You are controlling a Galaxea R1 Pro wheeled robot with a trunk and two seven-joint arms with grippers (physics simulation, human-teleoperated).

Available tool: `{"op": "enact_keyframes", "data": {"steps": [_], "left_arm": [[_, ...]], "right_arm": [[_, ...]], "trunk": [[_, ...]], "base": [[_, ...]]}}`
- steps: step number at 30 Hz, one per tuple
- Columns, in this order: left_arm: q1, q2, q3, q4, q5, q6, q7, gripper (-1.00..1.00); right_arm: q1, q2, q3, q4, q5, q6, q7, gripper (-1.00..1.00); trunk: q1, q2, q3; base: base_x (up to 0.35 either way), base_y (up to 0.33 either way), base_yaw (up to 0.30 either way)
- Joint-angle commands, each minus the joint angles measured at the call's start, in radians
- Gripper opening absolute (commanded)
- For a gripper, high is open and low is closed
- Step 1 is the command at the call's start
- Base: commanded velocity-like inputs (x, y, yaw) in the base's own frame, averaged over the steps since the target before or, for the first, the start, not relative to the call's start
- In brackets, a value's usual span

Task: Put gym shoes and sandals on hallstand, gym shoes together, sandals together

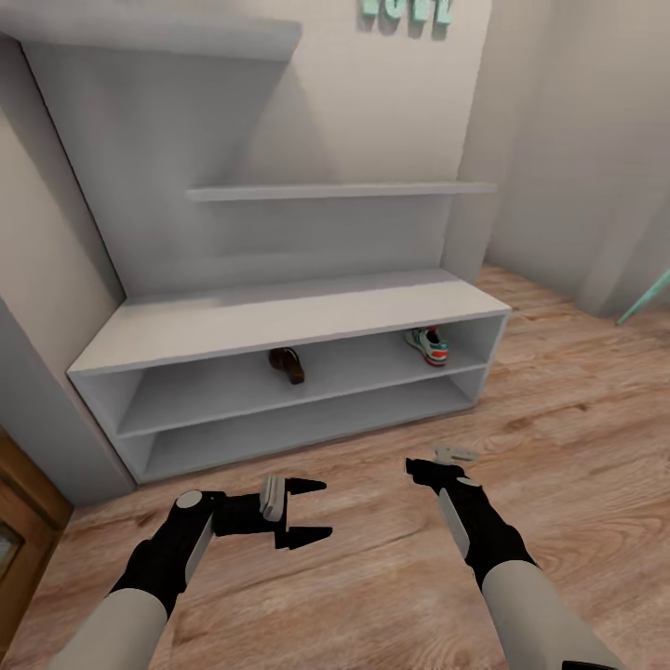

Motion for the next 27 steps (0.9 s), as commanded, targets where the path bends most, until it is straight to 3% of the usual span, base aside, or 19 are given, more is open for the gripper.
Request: {"op": "enact_keyframes", "data": {"steps": [1, 6, 16, 27], "left_arm": [[0.000, 0.000, 0.002, -0.001, -0.003, -0.001, -0.003, 1.00], [0.000, 0.004, 0.001, -0.001, -0.003, -0.001, -0.003, 1.00], [0.000, 0.004, 0.001, 0.000, -0.003, -0.001, -0.003, 1.00], [0.000, 0.004, 0.001, 0.000, -0.003, -0.001, -0.003, 1.00]], "right_arm": [[0.000, 0.001, -0.002, -0.002, -0.002, 0.005, -0.002, 1.00], [-0.001, 0.001, -0.002, -0.001, -0.002, 0.005, -0.001, 1.00], [-0.001, 0.001, -0.002, 0.000, -0.002, 0.005, -0.002, 1.00], [0.000, 0.001, -0.002, -0.001, -0.002, 0.005, -0.002, 1.00]], "trunk": [[0.000, 0.000, -0.001], [0.000, 0.000, 0.001], [-0.005, 0.002, 0.044], [-0.006, 0.002, 0.055]], "base": [[0.000, 0.000, -0.290], [0.000, 0.000, -0.290], [0.000, 0.000, -0.290], [0.000, 0.000, -0.290]]}}
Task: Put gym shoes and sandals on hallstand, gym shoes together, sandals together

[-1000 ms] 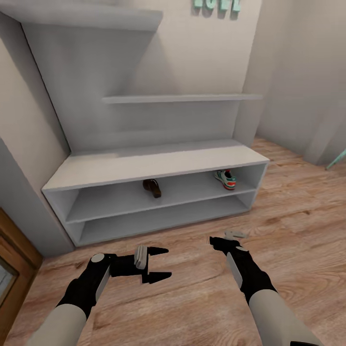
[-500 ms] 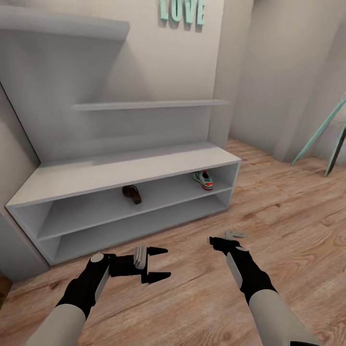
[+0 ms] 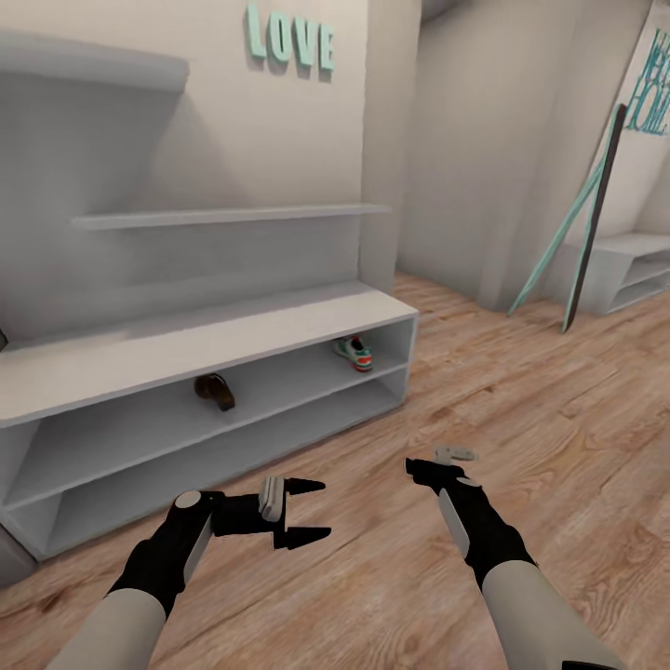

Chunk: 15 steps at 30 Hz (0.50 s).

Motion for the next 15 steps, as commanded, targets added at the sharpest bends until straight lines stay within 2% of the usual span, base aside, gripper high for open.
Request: {"op": "enact_keyframes", "data": {"steps": [1, 3, 15], "left_arm": [[0.000, 0.000, 0.001, -0.001, -0.003, -0.001, -0.003, 1.00], [0.000, 0.000, 0.001, -0.001, -0.003, -0.001, -0.003, 1.00], [0.000, 0.000, 0.000, -0.001, -0.002, -0.001, -0.002, 1.00]], "right_arm": [[0.000, 0.001, -0.002, -0.002, -0.002, 0.005, -0.002, 1.00], [0.000, 0.001, -0.002, -0.002, -0.002, 0.005, -0.002, 1.00], [-0.001, 0.001, -0.002, -0.002, -0.002, 0.005, -0.002, 1.00]], "trunk": [[-0.001, 0.000, 0.003], [-0.002, 0.001, 0.012], [-0.002, 0.001, 0.016]], "base": [[0.000, 0.000, -0.290], [0.000, 0.000, -0.290], [0.000, 0.000, -0.290]]}}
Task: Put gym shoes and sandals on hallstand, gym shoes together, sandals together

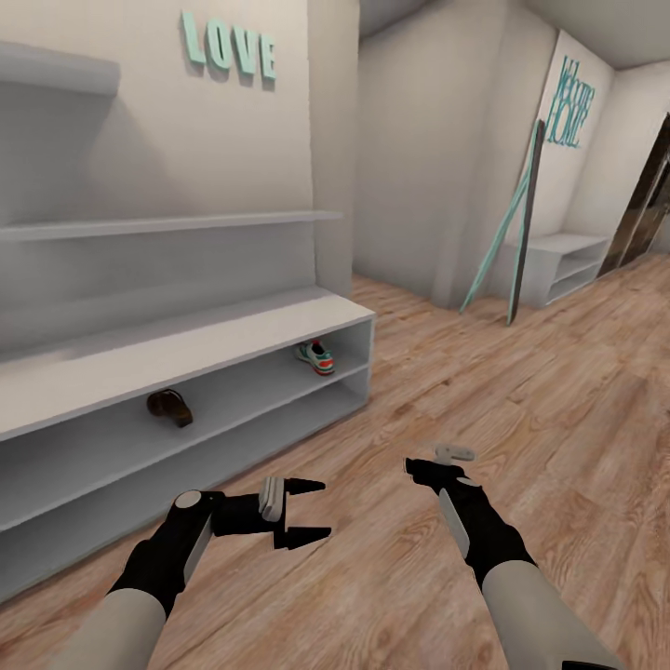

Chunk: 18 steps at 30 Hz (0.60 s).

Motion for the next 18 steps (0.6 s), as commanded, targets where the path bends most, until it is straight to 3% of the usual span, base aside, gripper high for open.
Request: {"op": "enact_keyframes", "data": {"steps": [1, 6, 18], "left_arm": [[0.000, 0.000, 0.001, -0.001, -0.003, -0.001, -0.003, 1.00], [0.000, 0.000, 0.002, -0.001, -0.004, -0.001, -0.002, 1.00], [0.000, 0.000, 0.001, -0.001, -0.005, -0.001, -0.002, 1.00]], "right_arm": [[0.000, 0.001, -0.002, -0.002, -0.001, 0.005, -0.002, 1.00], [0.000, 0.001, -0.002, -0.002, -0.001, 0.005, -0.002, 1.00], [0.000, 0.001, -0.002, -0.002, -0.001, 0.005, -0.002, 1.00]], "trunk": [[0.000, 0.000, -0.001], [0.000, 0.000, 0.001], [0.000, 0.000, 0.006]], "base": [[0.000, 0.000, -0.290], [0.117, 0.000, -0.290], [0.333, 0.000, -0.290]]}}
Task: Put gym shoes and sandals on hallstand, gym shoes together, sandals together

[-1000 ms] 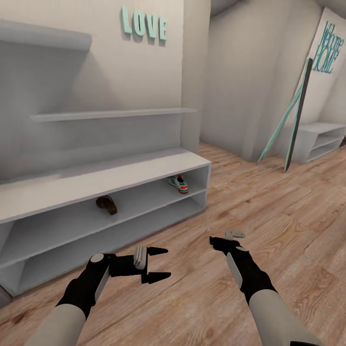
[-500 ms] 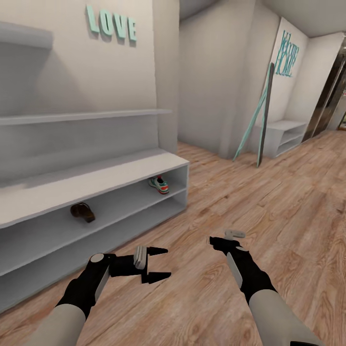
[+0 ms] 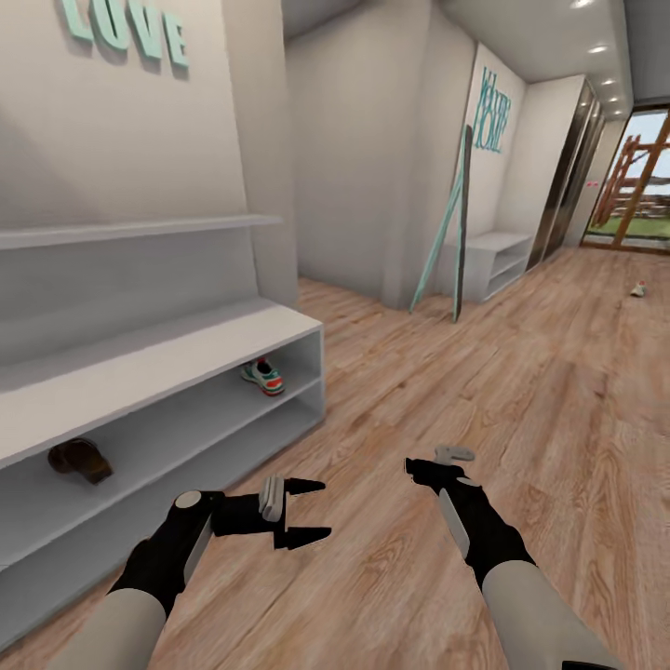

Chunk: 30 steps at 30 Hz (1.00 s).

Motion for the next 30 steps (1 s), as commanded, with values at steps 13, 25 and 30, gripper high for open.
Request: {"op": "enact_keyframes", "data": {"steps": [13, 25, 30], "left_arm": [[0.000, -0.002, 0.003, 0.001, -0.003, -0.001, 0.001, 1.00], [0.000, 0.010, 0.044, 0.002, -0.005, -0.001, 0.006, 1.00], [0.000, 0.032, 0.137, 0.003, -0.006, -0.001, 0.007, 1.00]], "right_arm": [[-0.001, 0.001, -0.002, -0.002, -0.001, 0.005, -0.002, 1.00], [0.000, 0.000, -0.002, -0.003, -0.002, 0.005, -0.002, 1.00], [-0.001, 0.000, -0.003, -0.003, -0.001, 0.005, -0.002, 1.00]], "trunk": [[0.000, 0.000, 0.000], [0.000, 0.000, 0.001], [0.000, 0.000, 0.001]], "base": [[0.347, 0.000, -0.291], [0.347, 0.000, -0.292], [0.347, 0.000, -0.292]]}}
